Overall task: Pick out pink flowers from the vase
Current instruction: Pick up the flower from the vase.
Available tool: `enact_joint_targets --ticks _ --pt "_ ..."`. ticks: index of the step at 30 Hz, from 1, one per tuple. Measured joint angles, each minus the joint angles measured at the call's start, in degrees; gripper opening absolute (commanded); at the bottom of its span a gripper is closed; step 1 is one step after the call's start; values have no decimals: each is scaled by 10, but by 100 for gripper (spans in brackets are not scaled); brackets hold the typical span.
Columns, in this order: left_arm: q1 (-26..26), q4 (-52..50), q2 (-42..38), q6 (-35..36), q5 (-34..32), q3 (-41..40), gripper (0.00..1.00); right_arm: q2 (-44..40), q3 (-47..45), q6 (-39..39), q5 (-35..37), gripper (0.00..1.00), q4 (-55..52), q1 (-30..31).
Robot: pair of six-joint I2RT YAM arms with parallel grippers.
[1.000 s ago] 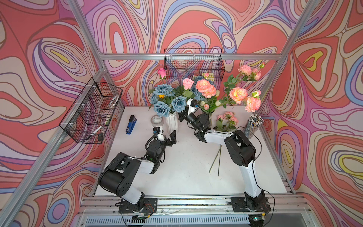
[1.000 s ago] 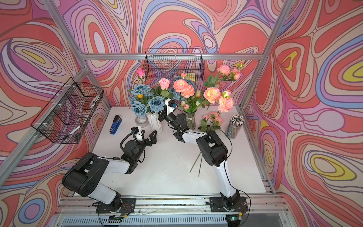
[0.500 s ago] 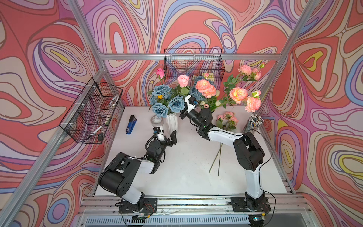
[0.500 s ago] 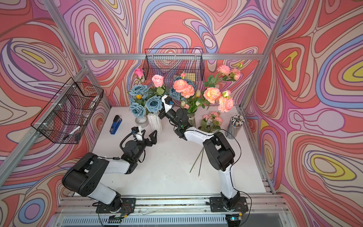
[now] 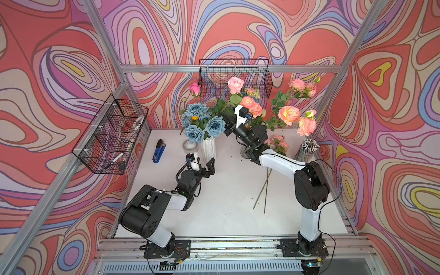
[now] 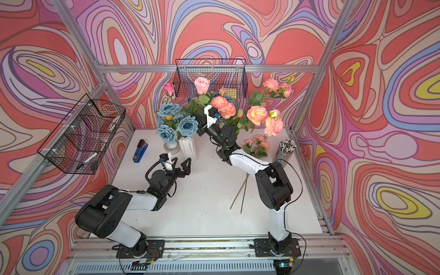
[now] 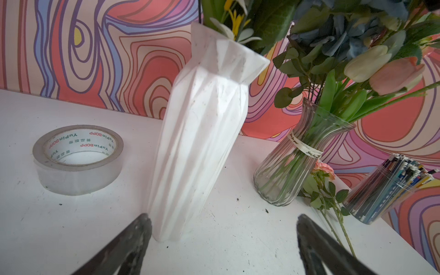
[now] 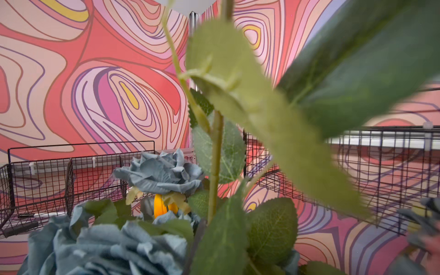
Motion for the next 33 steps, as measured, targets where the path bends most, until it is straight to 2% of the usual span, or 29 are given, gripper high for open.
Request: enact_joint_targets --ticks 14,33 --pt "0 0 0 -7 20 0 94 -22 60 1 -29 0 -75 -12" --pt "-4 -6 -2 -30 78 63 94 -137 147 -55 -35 0 -227 -49"
